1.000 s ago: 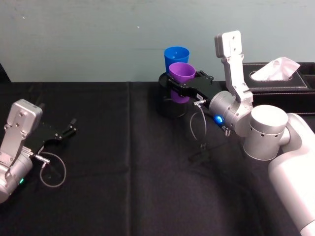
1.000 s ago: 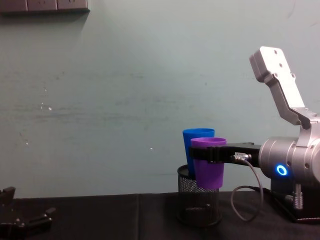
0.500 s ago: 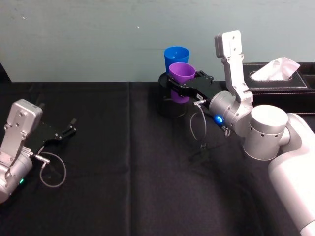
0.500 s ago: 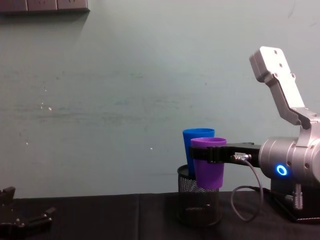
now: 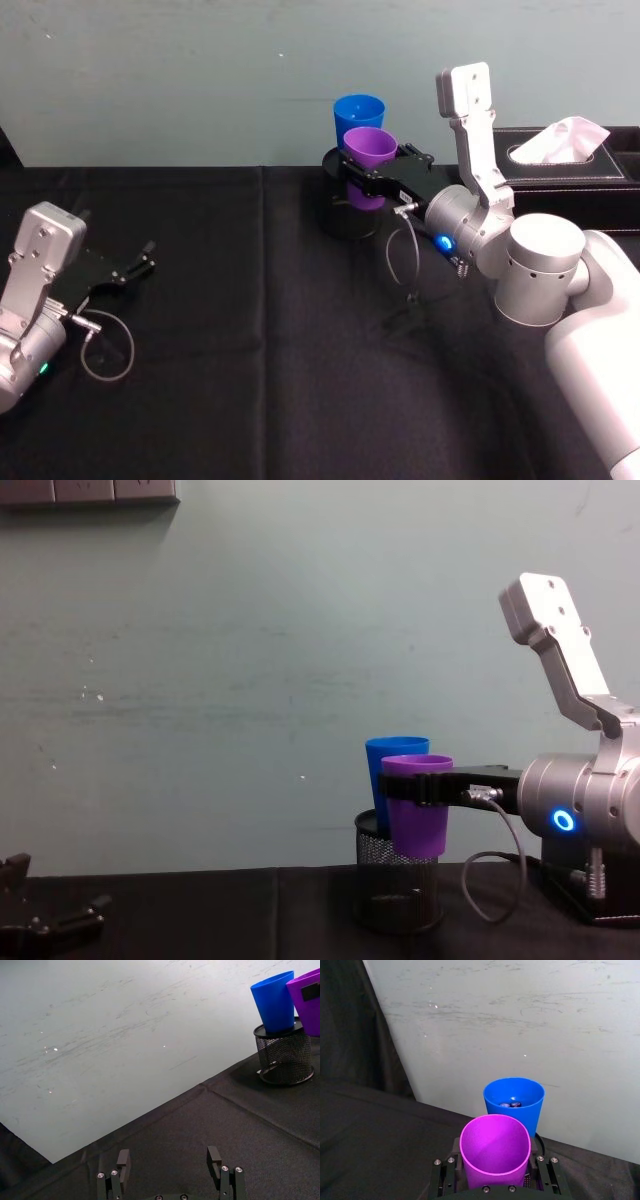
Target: Pick up one cup with a gripper and tap it against the other cup.
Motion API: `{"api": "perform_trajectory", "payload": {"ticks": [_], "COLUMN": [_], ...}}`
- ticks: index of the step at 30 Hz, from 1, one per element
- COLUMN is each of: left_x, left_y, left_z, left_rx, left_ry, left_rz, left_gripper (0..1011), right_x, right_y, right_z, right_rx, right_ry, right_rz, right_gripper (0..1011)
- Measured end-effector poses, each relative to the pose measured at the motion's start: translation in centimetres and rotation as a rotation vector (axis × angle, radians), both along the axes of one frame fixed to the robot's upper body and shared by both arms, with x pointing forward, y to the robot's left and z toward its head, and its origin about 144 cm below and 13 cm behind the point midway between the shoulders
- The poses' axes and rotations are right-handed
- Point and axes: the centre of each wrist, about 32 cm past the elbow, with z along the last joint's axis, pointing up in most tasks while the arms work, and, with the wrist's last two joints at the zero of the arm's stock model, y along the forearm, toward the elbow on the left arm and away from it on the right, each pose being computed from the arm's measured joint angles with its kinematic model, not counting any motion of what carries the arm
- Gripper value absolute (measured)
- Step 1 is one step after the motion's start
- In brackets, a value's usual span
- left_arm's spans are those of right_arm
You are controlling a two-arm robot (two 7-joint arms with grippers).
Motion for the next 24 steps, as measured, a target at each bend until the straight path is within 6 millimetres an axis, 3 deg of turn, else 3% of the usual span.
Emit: {"api": "perform_trajectory", "payload": {"ticks": [24], "left_x": [0.00], "left_y": [0.00], "left_z": [0.00], "left_rx": [0.000], "left_ry": [0.000], "left_rz": [0.000], "left_gripper": [1000], "right_x": [0.00], "right_y": [0.00], "right_z": [0.00], "right_rx": [0.000], "right_ry": [0.000], "right_rz": [0.000], "right_gripper": [724]}}
